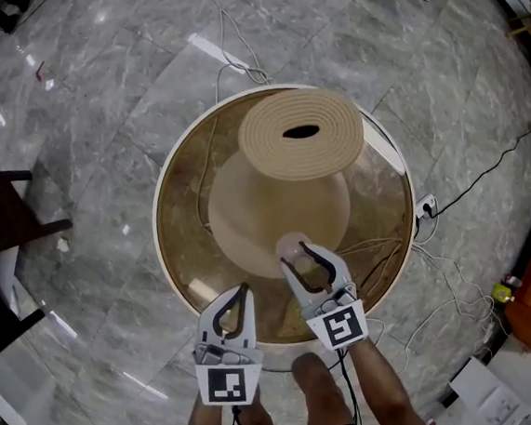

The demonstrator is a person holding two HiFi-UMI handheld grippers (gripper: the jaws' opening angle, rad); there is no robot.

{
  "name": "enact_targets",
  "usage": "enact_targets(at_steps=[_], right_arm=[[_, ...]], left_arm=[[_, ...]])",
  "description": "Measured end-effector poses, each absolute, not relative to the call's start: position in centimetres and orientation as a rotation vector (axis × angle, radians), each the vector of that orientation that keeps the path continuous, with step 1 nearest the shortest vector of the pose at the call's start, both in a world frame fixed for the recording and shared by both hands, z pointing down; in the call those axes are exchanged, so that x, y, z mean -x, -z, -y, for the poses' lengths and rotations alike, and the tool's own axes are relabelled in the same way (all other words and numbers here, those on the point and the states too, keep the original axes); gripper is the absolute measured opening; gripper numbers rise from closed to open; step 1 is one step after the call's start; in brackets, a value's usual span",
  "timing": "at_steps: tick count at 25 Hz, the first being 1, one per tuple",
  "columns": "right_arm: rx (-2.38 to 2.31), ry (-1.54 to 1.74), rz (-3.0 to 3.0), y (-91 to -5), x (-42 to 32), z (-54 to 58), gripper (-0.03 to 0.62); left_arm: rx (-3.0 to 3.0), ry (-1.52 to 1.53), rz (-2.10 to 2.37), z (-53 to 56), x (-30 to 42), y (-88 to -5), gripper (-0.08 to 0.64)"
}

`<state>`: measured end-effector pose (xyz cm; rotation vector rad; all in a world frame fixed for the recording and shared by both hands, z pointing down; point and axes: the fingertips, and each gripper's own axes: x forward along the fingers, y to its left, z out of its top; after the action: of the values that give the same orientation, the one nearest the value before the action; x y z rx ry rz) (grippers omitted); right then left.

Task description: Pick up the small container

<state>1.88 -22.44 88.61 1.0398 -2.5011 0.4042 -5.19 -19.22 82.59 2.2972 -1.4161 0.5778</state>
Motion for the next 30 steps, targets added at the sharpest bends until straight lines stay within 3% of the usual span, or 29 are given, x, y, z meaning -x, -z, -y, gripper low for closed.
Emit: enact_targets(at_steps=[6, 30], right_arm=[[-1.024, -0.305, 2.471, -88.7, -1.7, 22.2, 0.13], [-1.081, -0.289, 2.442, -85.4, -1.1, 21.5, 0.124]], left_arm=[[-2.291, -0.585, 1.4, 19.2, 4.9, -83.1, 0.017], [-2.26, -0.564, 1.44, 18.7, 6.7, -79.5, 0.017]])
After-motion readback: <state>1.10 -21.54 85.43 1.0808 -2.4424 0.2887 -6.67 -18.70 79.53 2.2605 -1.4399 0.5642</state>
